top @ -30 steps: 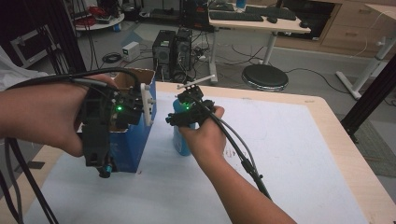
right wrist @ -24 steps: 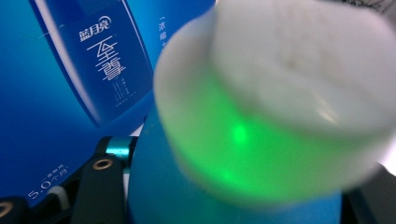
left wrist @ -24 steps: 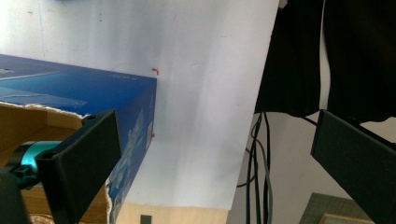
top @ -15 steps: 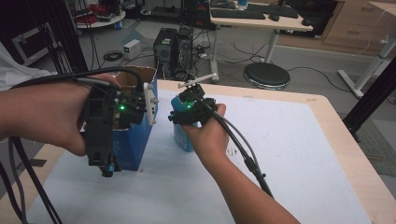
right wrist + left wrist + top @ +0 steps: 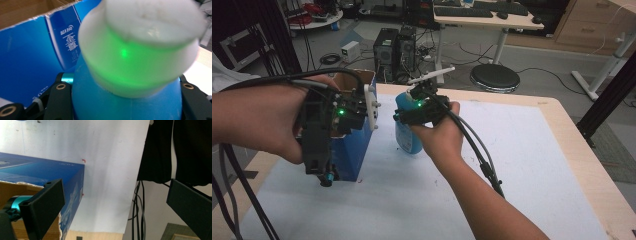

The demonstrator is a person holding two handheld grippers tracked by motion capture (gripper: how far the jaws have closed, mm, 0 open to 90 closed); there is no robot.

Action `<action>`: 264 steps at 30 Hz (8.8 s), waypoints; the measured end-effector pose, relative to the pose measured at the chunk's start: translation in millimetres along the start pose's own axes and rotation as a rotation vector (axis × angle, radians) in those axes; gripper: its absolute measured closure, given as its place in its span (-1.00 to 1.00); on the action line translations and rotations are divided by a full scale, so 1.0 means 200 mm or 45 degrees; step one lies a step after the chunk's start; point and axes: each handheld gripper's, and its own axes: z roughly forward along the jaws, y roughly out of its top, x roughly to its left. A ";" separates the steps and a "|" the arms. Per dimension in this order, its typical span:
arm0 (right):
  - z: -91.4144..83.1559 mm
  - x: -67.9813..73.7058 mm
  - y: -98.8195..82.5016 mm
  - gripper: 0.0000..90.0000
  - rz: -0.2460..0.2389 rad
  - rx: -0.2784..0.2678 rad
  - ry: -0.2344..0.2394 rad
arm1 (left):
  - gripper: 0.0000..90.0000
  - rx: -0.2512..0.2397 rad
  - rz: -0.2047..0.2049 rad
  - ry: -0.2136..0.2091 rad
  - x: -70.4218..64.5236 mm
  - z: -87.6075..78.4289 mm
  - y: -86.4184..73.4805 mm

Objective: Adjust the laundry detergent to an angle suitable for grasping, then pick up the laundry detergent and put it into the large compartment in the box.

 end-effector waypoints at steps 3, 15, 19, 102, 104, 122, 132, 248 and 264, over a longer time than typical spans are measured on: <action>-0.04 -0.03 0.00 -0.03 -0.025 0.001 0.015 | -0.96 -0.004 0.009 -0.001 0.00 0.00 0.01; -0.18 -0.15 -0.02 -0.03 -0.106 0.025 0.161 | -0.96 -0.002 0.025 -0.004 0.00 0.00 0.04; -0.22 -0.18 -0.05 -0.03 -0.121 0.027 0.214 | -0.96 -0.002 0.019 -0.001 0.00 0.01 0.05; -0.41 -0.09 -0.34 -0.49 -0.585 -0.044 0.853 | -0.96 0.024 0.061 -0.036 0.04 0.05 0.18; -0.41 -0.09 -0.34 -0.49 -0.589 -0.050 0.854 | -0.96 0.023 0.061 -0.036 0.04 0.05 0.18; -0.46 -0.11 -0.33 -0.69 -0.464 -0.117 0.898 | -0.96 0.033 0.061 -0.037 0.05 0.03 0.19; -0.50 -0.15 -0.33 -0.70 -0.396 -0.144 0.909 | -0.96 0.036 0.059 -0.039 0.05 0.03 0.20; -1.04 -0.62 0.09 -0.97 -0.687 1.078 0.345 | -0.96 0.044 0.042 -0.050 0.23 0.05 0.36; -1.01 -0.65 0.07 -0.97 -0.692 1.108 0.328 | -0.96 -0.015 0.081 -0.079 0.19 0.00 0.41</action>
